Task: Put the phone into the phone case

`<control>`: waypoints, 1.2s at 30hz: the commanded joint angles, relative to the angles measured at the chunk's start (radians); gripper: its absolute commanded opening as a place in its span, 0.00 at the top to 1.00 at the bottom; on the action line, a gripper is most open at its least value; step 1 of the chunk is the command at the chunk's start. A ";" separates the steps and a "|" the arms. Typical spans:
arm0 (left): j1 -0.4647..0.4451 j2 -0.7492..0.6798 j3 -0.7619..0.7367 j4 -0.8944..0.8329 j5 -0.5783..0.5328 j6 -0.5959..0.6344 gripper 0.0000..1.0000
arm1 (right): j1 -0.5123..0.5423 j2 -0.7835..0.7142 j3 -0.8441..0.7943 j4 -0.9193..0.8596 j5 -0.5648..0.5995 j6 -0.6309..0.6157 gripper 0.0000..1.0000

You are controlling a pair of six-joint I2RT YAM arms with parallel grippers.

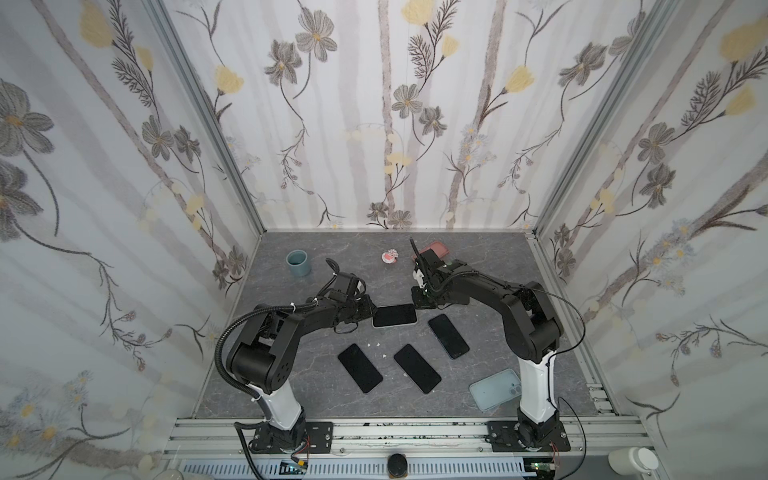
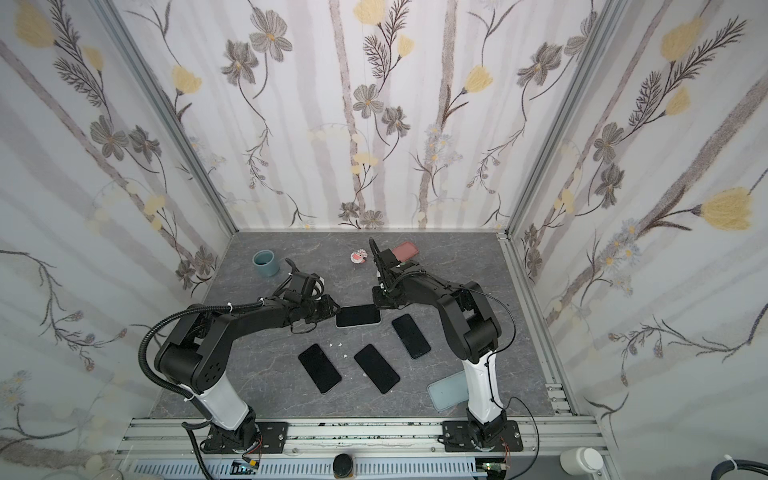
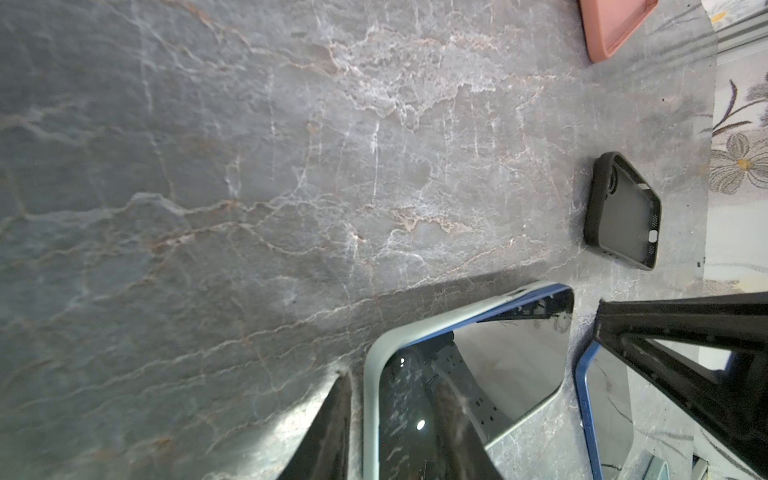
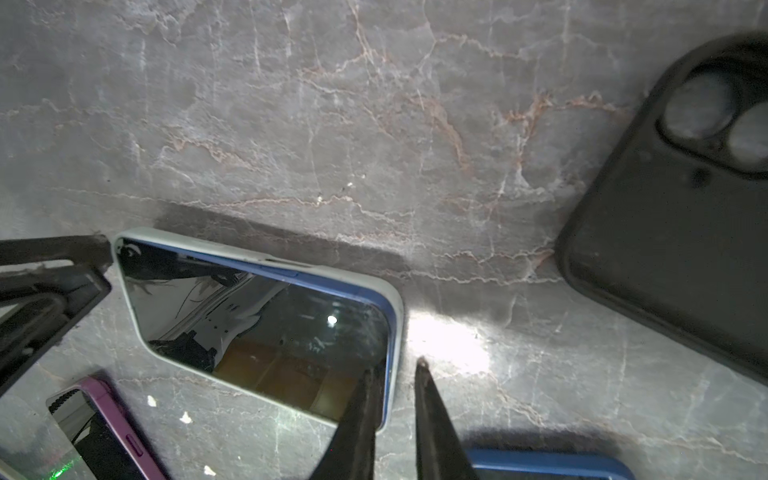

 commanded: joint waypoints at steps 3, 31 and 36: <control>-0.005 -0.003 0.001 -0.024 0.008 0.017 0.67 | 0.000 0.015 0.008 -0.014 -0.004 -0.022 0.78; -0.006 0.003 0.027 -0.058 0.037 0.054 0.68 | -0.001 0.022 0.082 -0.076 -0.011 -0.049 0.81; -0.008 0.014 0.029 -0.051 0.037 0.054 0.69 | -0.003 0.042 0.085 -0.076 -0.017 -0.054 0.83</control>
